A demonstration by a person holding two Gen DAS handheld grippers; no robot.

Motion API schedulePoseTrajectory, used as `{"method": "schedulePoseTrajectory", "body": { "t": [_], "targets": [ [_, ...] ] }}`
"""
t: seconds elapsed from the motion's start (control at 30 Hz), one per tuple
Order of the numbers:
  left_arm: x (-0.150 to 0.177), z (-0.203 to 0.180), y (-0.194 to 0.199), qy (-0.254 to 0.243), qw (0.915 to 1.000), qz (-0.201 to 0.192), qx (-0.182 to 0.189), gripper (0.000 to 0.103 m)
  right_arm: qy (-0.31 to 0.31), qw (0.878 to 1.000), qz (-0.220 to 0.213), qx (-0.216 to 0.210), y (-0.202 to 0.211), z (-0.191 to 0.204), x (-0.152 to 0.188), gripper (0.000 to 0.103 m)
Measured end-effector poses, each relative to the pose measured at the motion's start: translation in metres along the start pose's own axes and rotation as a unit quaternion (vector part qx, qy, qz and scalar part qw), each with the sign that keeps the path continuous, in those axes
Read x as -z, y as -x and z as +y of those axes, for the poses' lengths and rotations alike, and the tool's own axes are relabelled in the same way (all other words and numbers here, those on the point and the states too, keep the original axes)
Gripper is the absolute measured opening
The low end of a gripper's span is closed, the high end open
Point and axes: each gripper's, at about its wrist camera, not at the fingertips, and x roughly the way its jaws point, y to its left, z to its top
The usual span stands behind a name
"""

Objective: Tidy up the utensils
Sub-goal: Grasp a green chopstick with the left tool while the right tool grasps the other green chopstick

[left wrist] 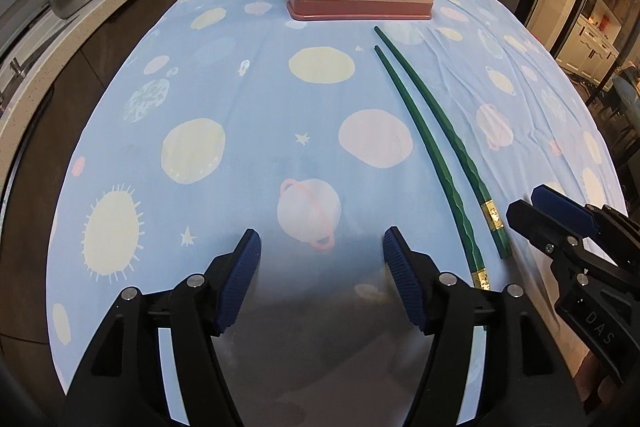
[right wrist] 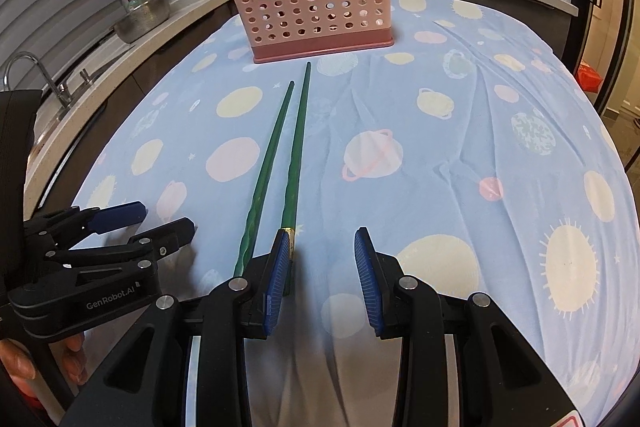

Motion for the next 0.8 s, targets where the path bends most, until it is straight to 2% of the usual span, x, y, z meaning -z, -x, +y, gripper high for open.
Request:
{"method": "schedulePoseTrajectory", "body": {
  "t": [0.4,0.5,0.53,0.63,0.8],
  "targets": [
    [0.008,-0.002,0.002,-0.006,0.9999,-0.004,-0.009,0.068,0.025,1.0,0.009,0.002,-0.009,0.012,0.007,0.032],
    [0.01,-0.004,0.003,-0.009,0.9999,-0.005,-0.011,0.069,0.039,0.999,0.005,0.018,-0.009,0.014,0.009,0.023],
    [0.012,-0.006,0.004,-0.011,0.9999,-0.005,-0.012,0.069,0.044,0.999,0.002,0.025,-0.009,0.015,0.01,0.018],
    [0.015,-0.009,0.007,-0.014,0.9999,-0.003,-0.005,0.069,0.039,0.999,0.0,0.025,-0.006,0.008,0.013,0.009],
    [0.02,-0.02,0.013,-0.024,0.9996,-0.002,0.017,0.069,0.007,0.999,-0.005,0.031,0.004,-0.014,0.02,0.007]
  ]
}}
